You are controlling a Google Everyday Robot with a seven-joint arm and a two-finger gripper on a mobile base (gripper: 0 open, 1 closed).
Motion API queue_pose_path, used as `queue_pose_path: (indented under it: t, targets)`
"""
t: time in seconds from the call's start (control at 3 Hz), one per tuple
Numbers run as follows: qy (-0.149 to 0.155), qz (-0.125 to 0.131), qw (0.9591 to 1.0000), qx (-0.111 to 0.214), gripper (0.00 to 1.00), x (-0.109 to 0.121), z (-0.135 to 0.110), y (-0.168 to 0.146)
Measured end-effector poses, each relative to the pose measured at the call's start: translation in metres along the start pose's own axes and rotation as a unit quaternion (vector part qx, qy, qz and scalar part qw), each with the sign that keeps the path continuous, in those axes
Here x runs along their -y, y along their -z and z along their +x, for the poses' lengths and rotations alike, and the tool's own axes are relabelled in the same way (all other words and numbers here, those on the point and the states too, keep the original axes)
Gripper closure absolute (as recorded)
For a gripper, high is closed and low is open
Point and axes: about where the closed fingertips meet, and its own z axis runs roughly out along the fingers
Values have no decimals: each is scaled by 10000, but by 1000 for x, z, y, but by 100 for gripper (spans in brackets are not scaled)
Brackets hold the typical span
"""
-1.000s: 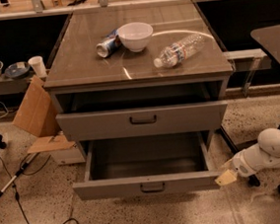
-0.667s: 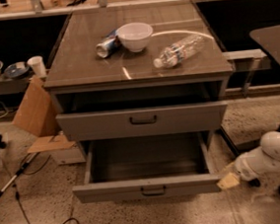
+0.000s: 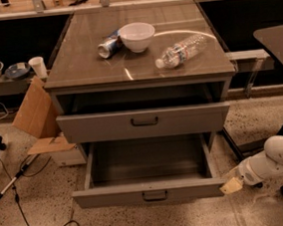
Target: Open middle drawer
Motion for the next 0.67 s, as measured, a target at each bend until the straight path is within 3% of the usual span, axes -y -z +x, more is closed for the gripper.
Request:
queue_pose_path:
  t: [0.33,0.67]
  targets:
    - [0,0,10000,0,82,-2,-2,0]
    - [-65,-46,10000,-35,59,-7,11,-2]
